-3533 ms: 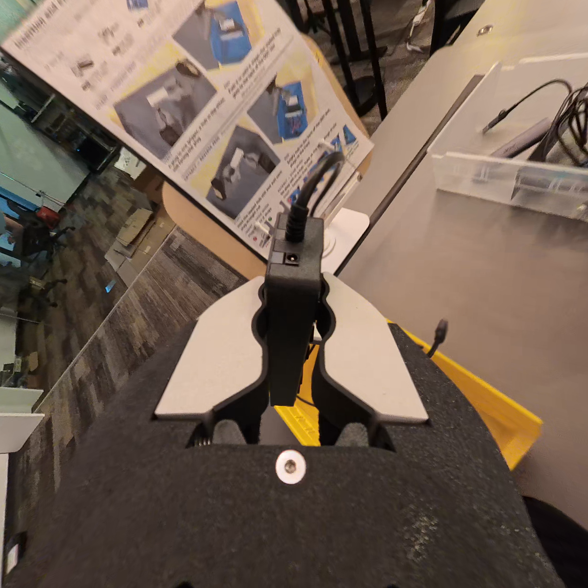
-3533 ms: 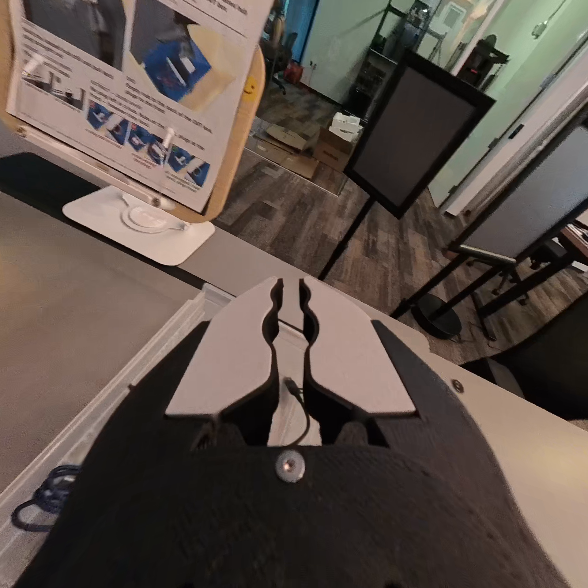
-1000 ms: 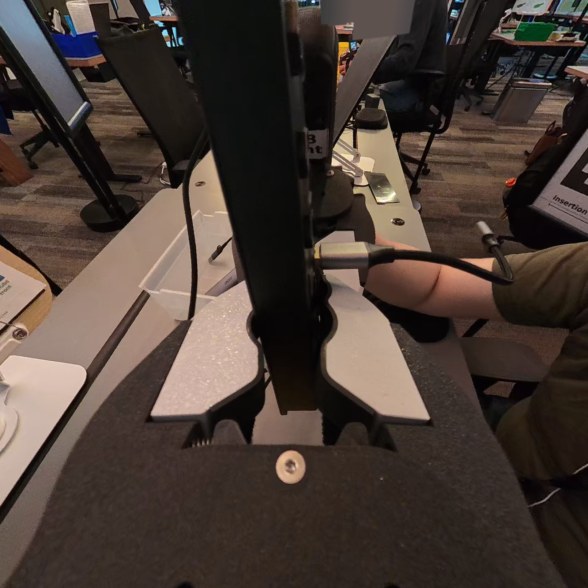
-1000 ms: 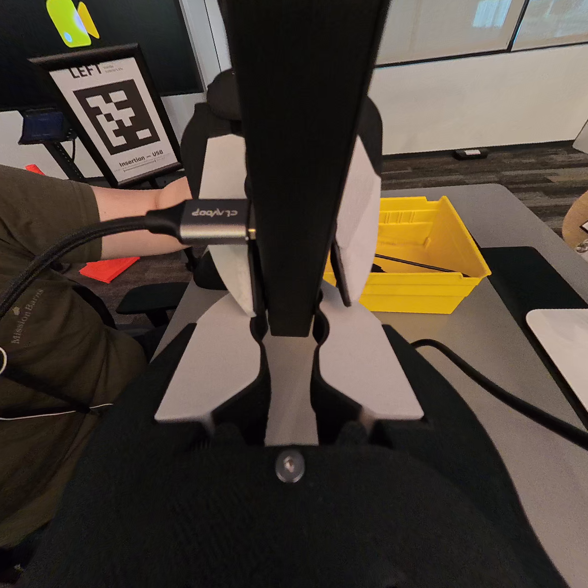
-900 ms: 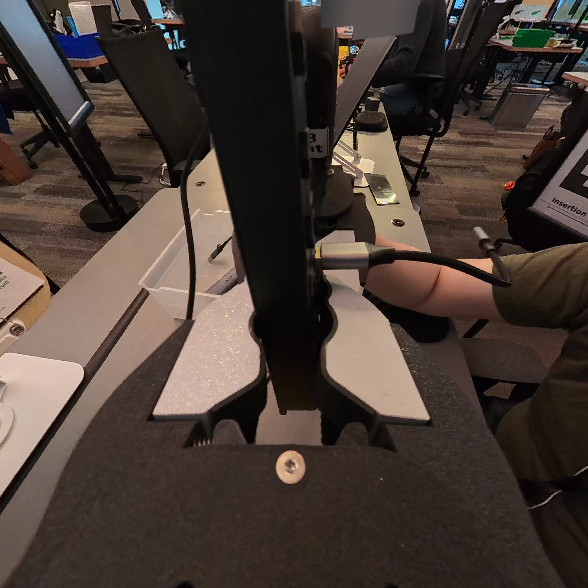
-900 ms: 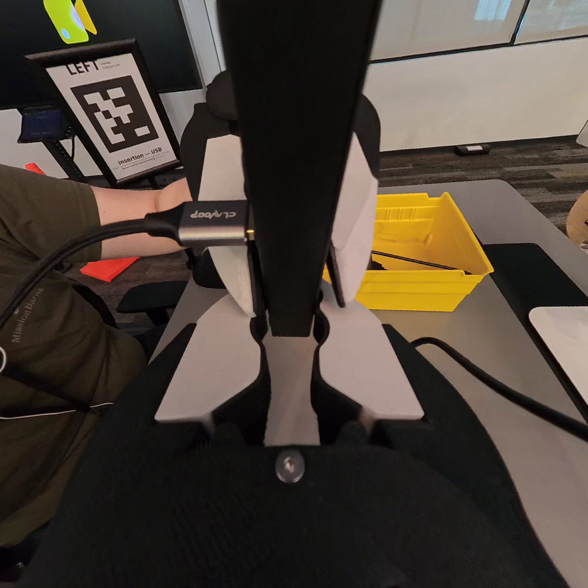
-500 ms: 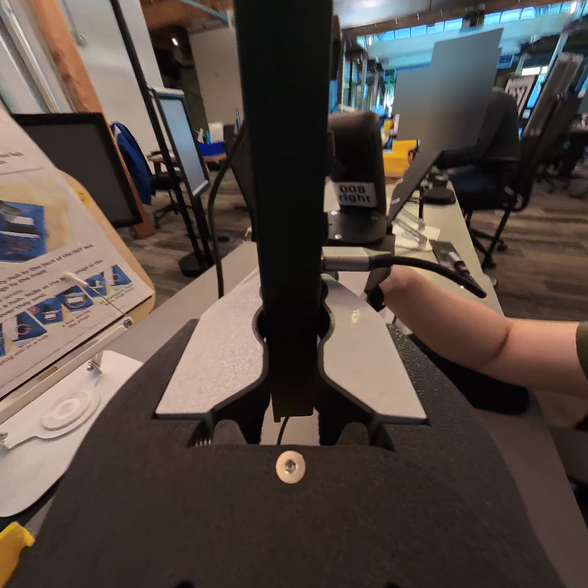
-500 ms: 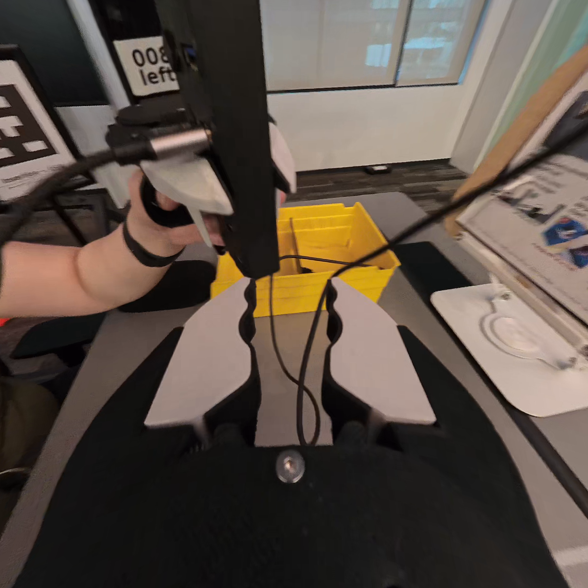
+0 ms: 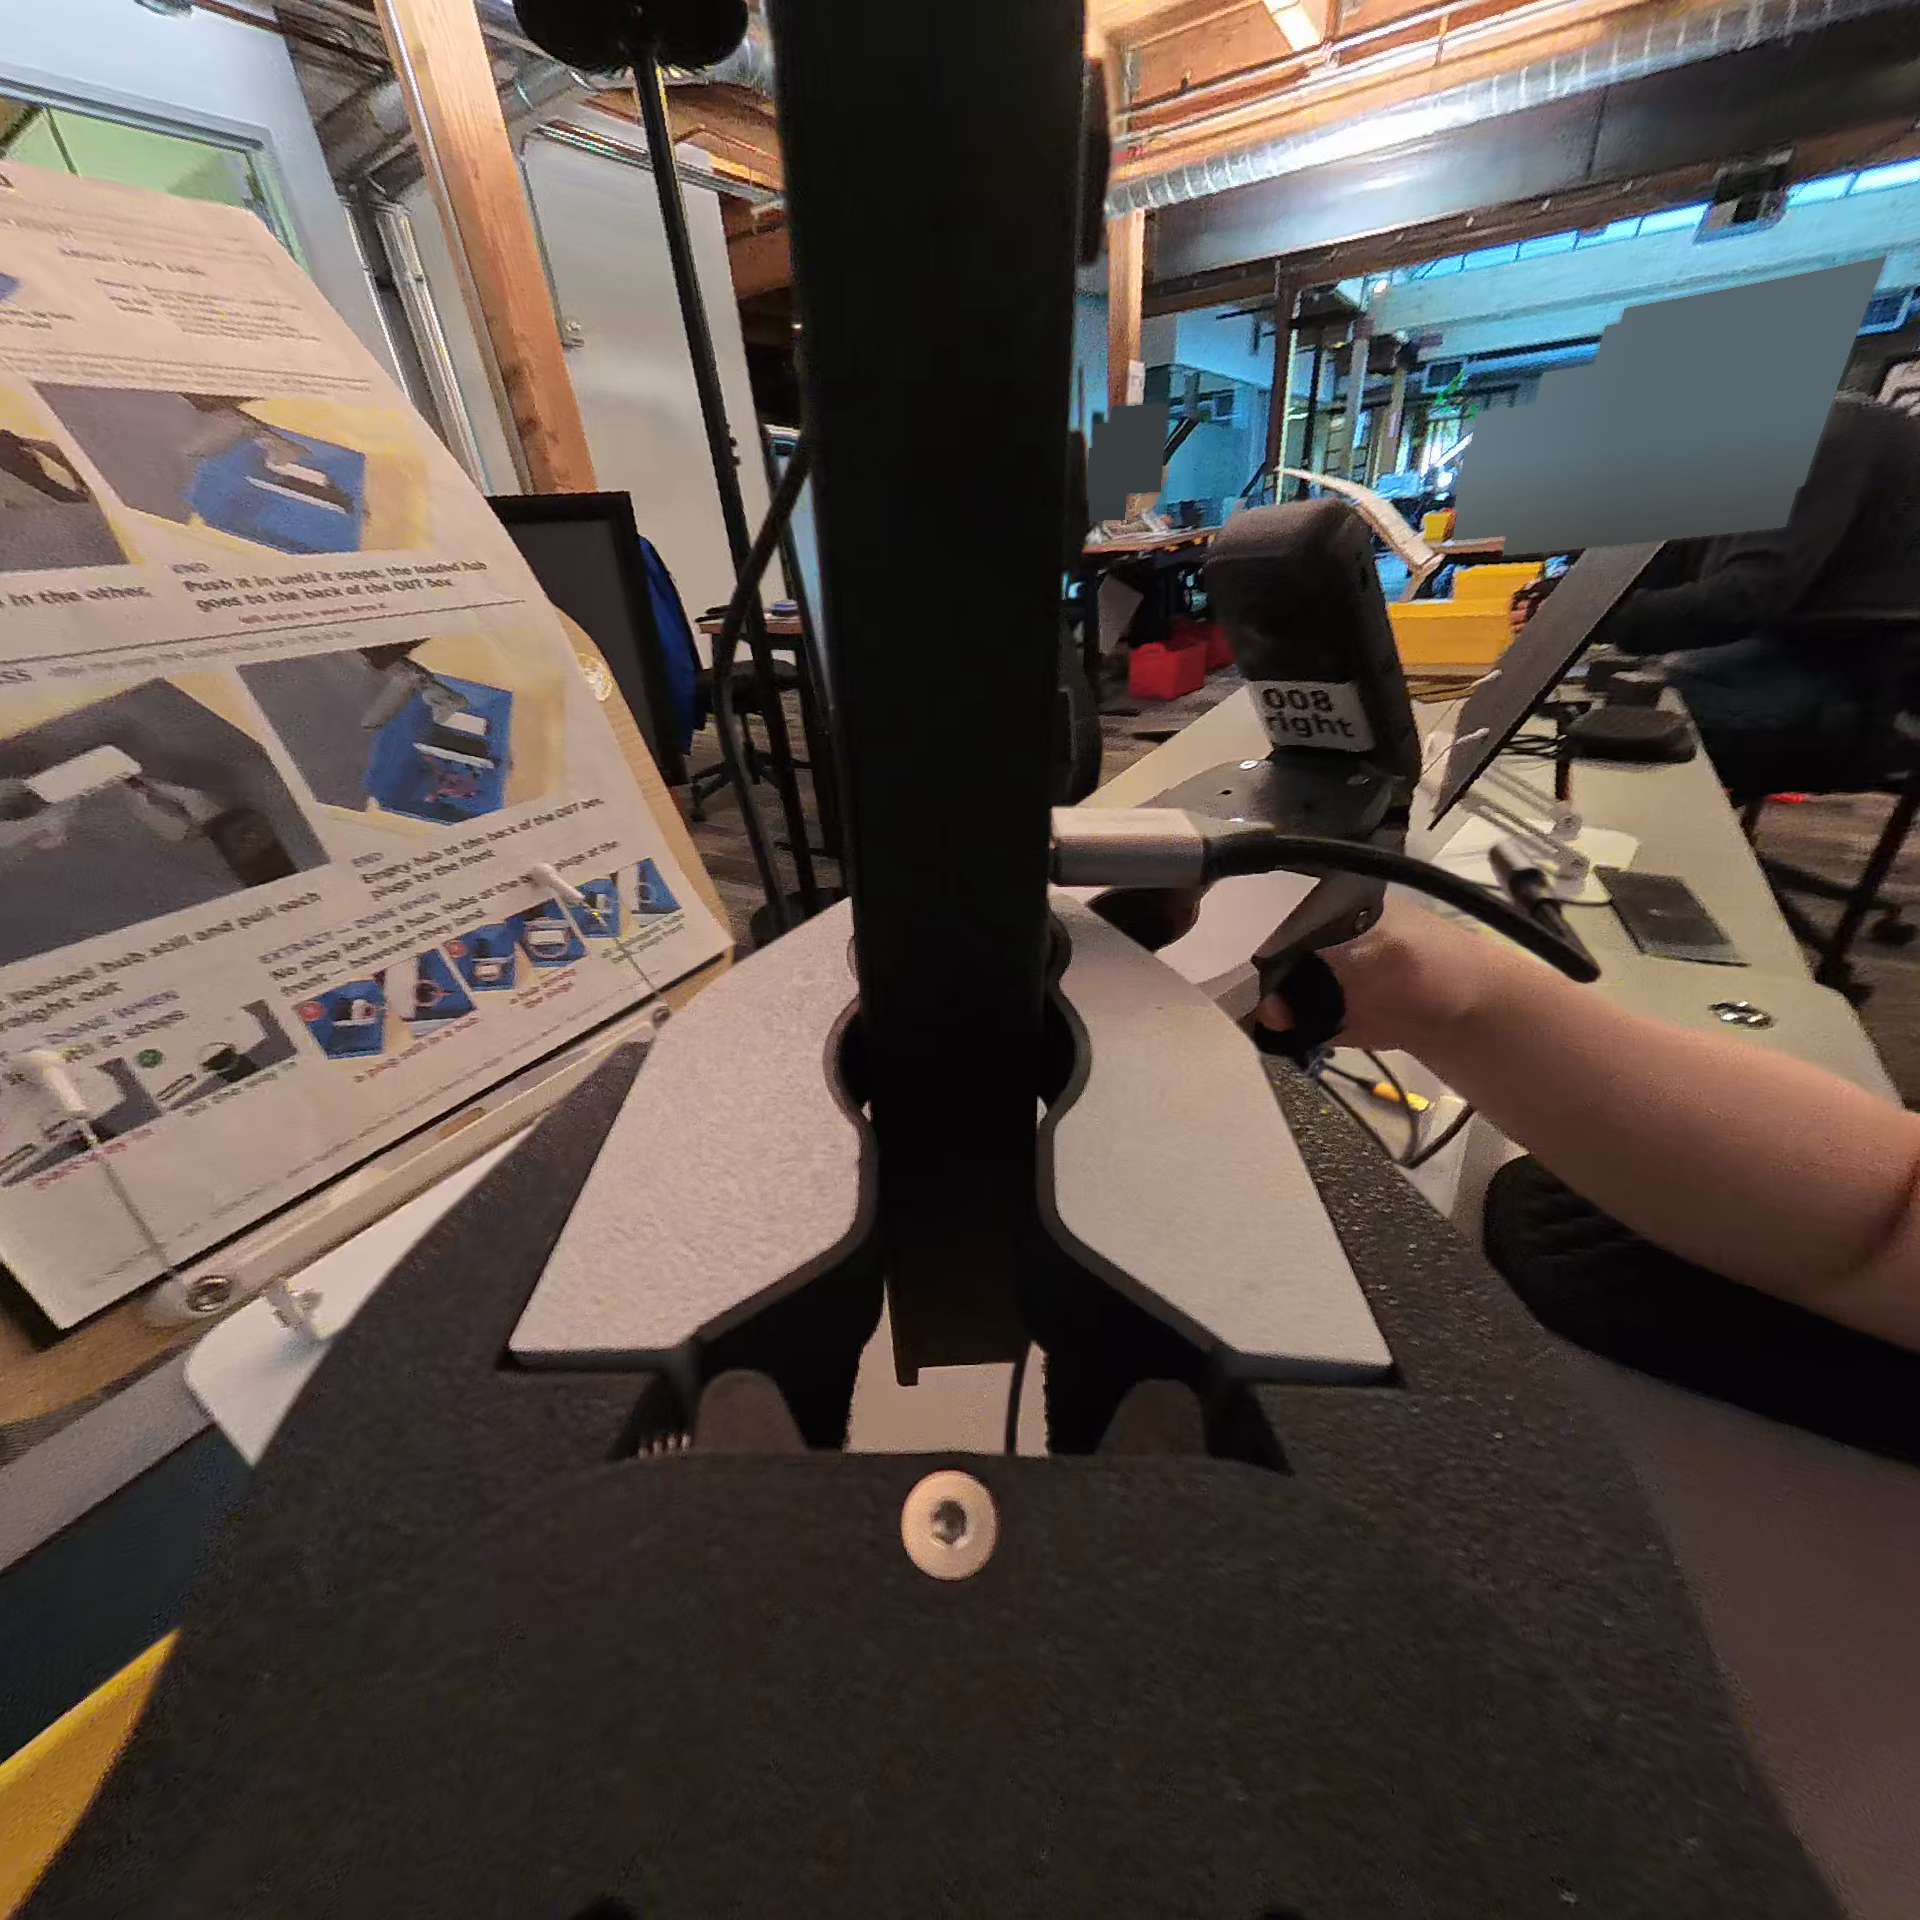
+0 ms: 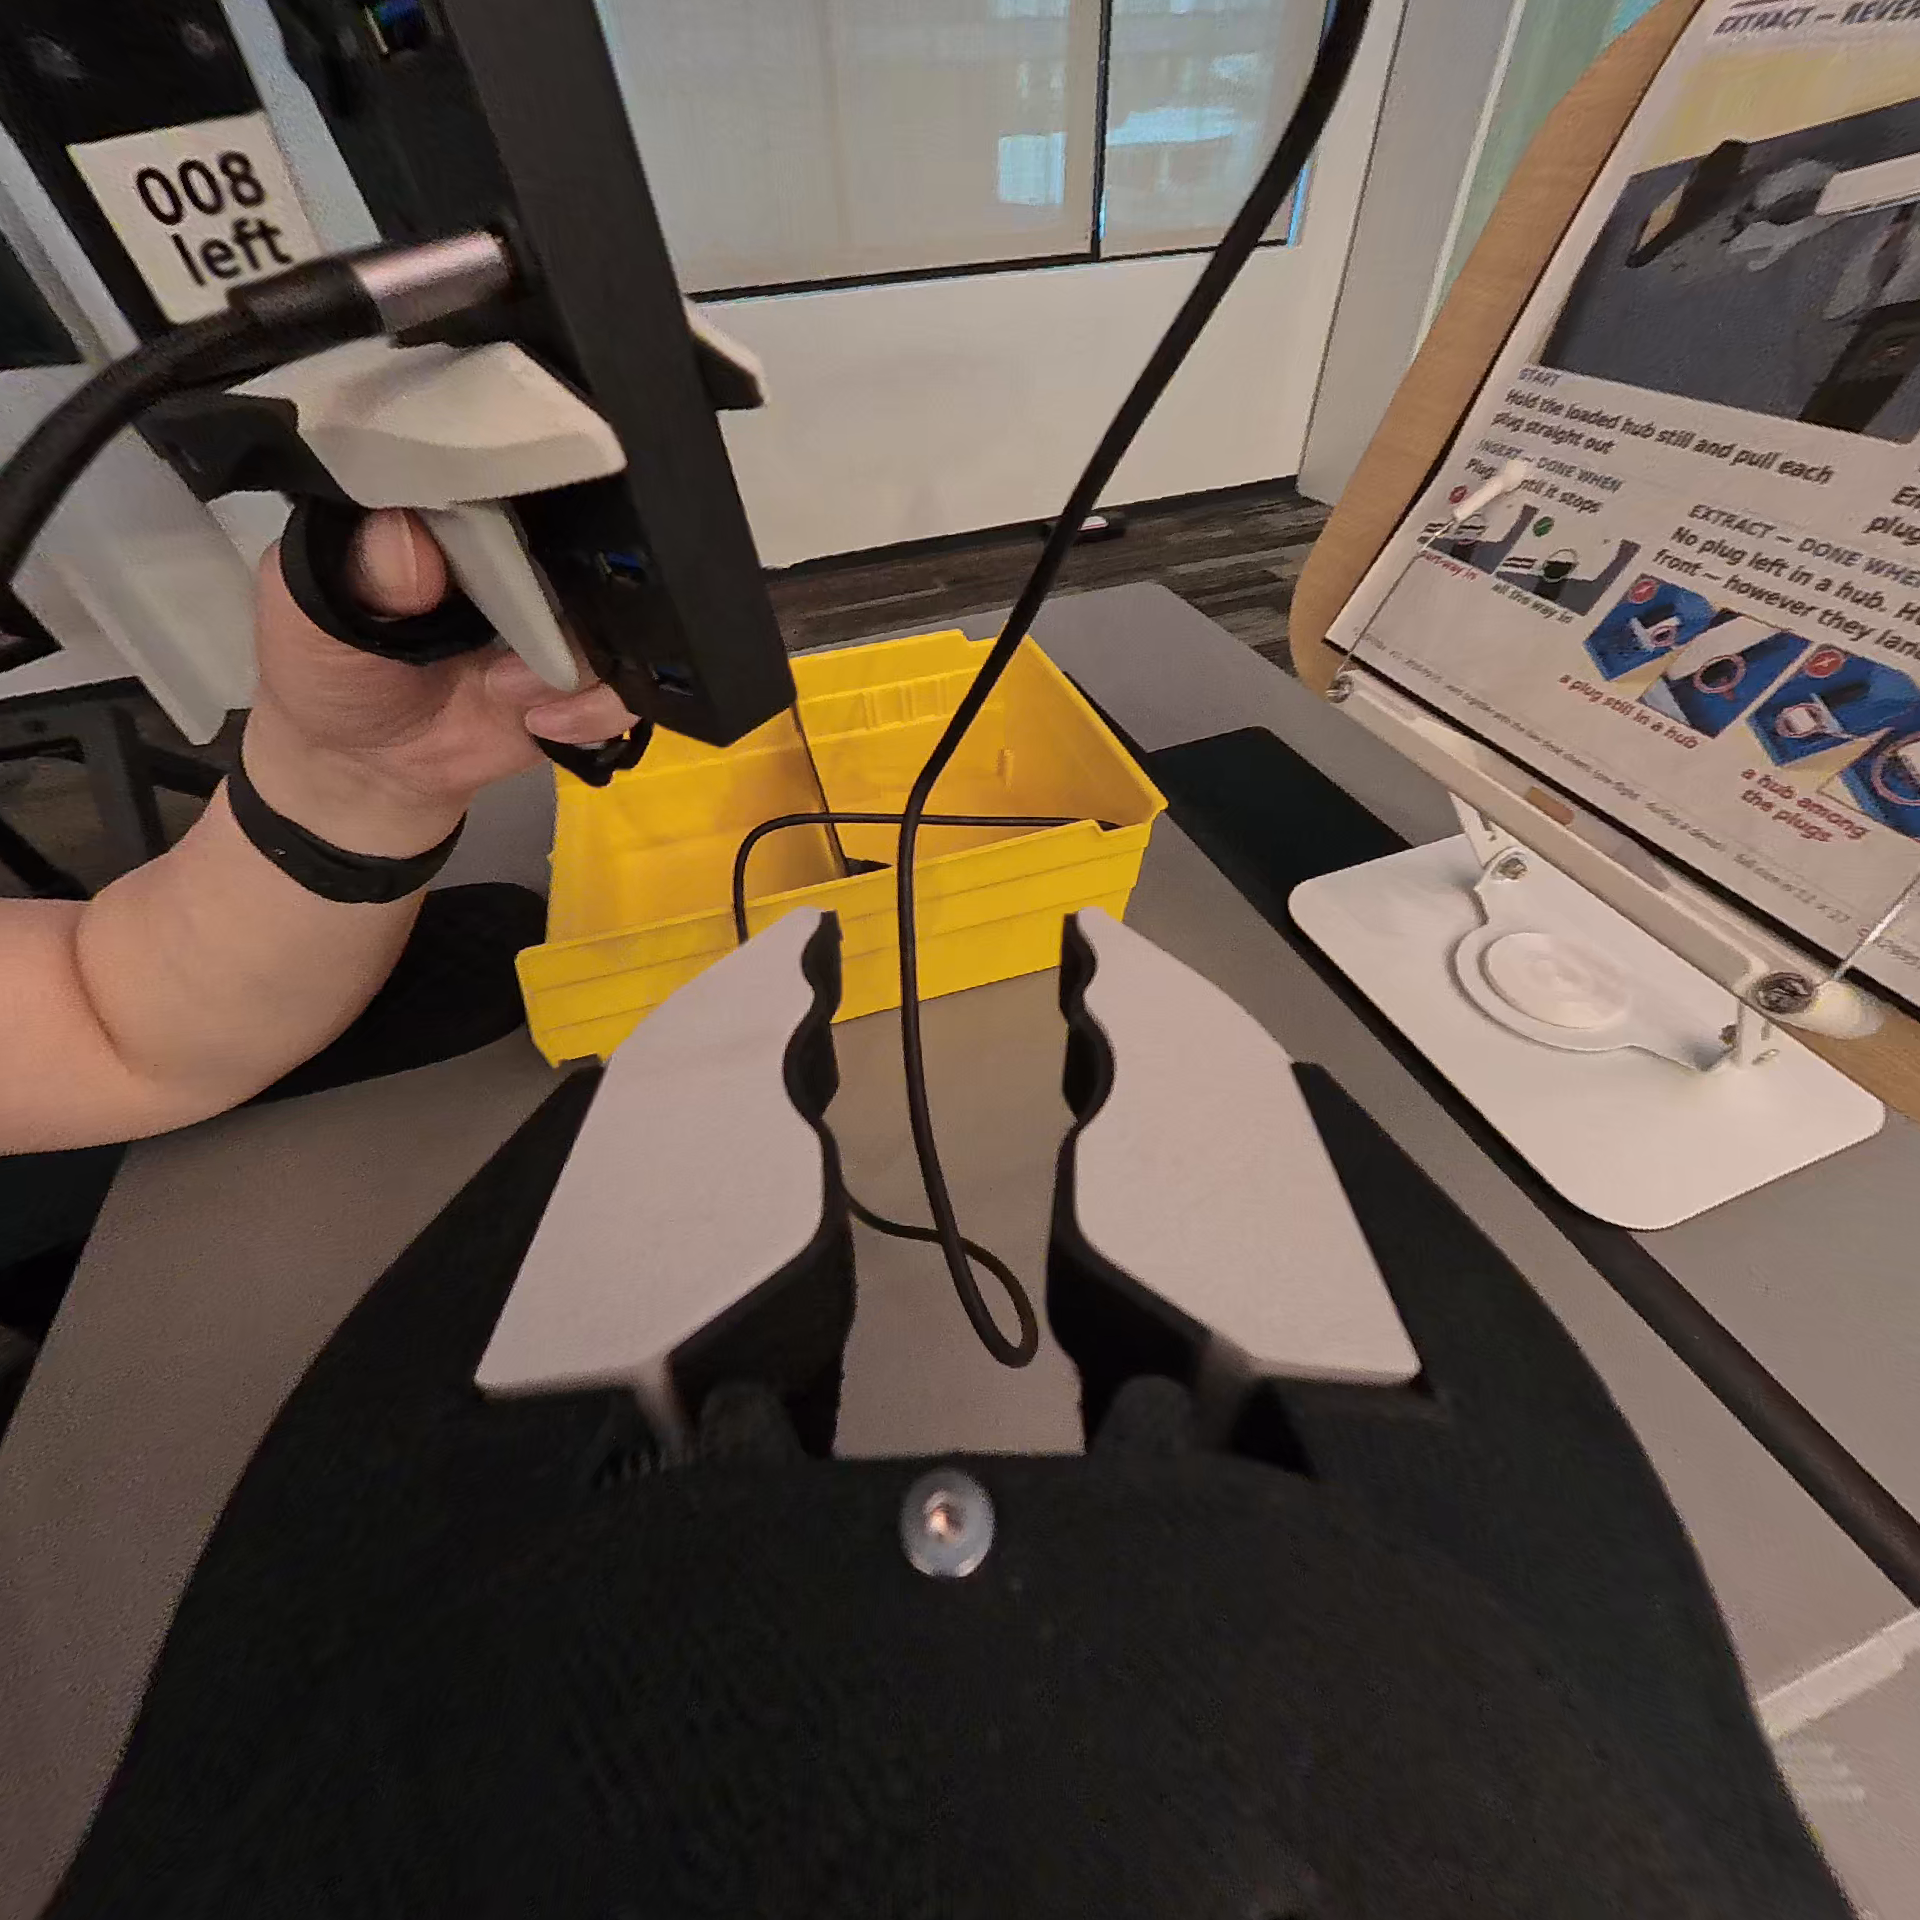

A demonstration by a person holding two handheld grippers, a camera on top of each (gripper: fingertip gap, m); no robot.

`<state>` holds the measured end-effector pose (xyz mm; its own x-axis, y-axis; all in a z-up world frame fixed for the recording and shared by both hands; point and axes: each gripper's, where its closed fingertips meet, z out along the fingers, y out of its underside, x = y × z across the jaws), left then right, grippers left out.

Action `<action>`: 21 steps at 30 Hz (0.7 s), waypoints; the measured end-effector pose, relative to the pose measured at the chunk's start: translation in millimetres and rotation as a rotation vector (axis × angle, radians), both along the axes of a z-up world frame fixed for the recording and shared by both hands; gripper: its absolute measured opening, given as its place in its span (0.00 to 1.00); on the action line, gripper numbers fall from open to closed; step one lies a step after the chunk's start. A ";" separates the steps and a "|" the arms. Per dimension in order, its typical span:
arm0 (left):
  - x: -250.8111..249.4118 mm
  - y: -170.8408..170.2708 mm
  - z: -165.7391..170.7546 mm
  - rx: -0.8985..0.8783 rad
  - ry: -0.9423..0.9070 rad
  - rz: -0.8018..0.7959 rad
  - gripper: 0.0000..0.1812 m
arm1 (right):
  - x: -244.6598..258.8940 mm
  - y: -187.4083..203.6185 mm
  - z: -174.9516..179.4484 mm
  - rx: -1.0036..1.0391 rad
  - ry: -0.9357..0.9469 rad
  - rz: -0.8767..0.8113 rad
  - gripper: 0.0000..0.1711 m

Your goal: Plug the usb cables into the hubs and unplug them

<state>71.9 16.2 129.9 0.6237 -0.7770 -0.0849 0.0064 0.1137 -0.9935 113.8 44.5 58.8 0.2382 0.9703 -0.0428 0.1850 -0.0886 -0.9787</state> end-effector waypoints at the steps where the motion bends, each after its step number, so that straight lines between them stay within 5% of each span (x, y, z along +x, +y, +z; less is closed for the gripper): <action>1: -1.7 1.1 -1.1 0.010 0.016 0.014 0.15 | 0.8 1.9 0.4 0.008 0.000 -0.016 0.24; 12: -18.5 9.7 4.4 0.156 0.079 0.217 0.14 | 107.1 48.7 71.5 0.256 0.073 -0.572 0.23; 21: -12.4 29.8 -19.4 0.046 0.027 0.261 0.14 | 63.7 -56.1 138.7 0.599 0.246 -0.539 0.23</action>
<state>59.5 46.1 110.5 0.7995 -0.5852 -0.1354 -0.0552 0.1528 -0.9867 177.5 -11.6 197.5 0.7264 0.6019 0.3317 0.0416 0.4432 -0.8954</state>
